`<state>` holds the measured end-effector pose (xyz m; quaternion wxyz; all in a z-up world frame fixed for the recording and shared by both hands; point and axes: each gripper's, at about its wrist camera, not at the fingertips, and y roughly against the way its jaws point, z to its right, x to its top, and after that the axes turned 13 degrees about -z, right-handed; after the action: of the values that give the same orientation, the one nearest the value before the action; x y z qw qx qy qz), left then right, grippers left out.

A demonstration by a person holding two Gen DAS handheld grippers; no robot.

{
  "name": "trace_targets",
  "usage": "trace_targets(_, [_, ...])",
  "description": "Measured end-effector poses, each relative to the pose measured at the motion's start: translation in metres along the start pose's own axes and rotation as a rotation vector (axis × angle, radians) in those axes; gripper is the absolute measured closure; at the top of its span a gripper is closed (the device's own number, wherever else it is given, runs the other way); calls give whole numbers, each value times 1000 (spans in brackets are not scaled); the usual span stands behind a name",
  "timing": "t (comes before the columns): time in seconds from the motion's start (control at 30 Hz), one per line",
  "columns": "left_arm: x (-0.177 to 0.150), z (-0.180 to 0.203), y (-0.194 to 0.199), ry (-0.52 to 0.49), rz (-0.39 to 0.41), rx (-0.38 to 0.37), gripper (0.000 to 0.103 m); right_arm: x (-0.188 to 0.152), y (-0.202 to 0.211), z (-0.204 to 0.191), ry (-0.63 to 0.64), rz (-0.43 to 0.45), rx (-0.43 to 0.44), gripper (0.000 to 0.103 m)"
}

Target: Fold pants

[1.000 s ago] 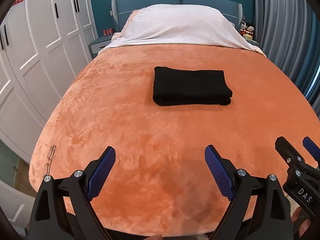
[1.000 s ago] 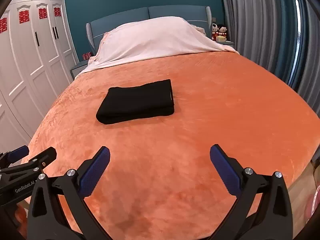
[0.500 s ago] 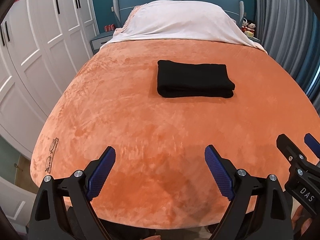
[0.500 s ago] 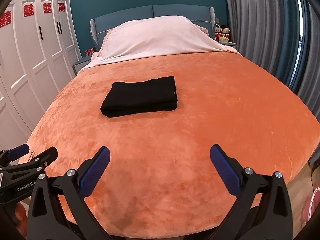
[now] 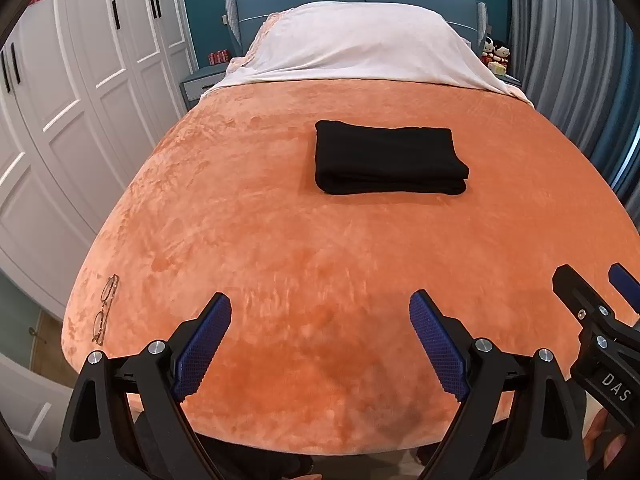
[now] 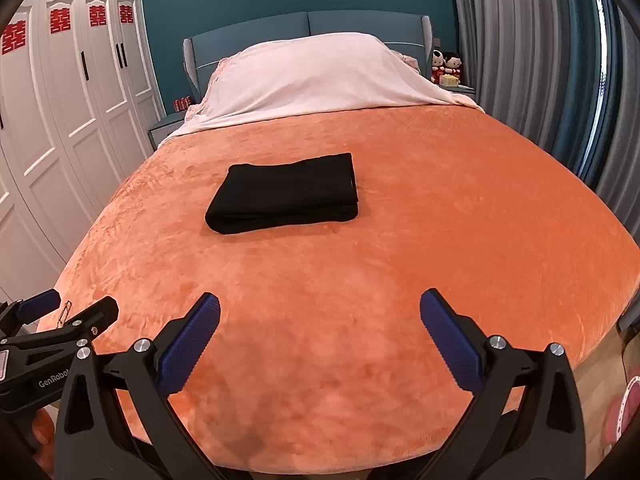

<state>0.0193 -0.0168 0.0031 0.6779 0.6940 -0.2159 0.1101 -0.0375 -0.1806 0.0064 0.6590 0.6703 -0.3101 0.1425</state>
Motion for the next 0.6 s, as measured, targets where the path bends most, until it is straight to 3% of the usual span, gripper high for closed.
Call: trace_targets(0.6, [-2,-1,1,0,0,2,15,2,2,2,5,2,3,5])
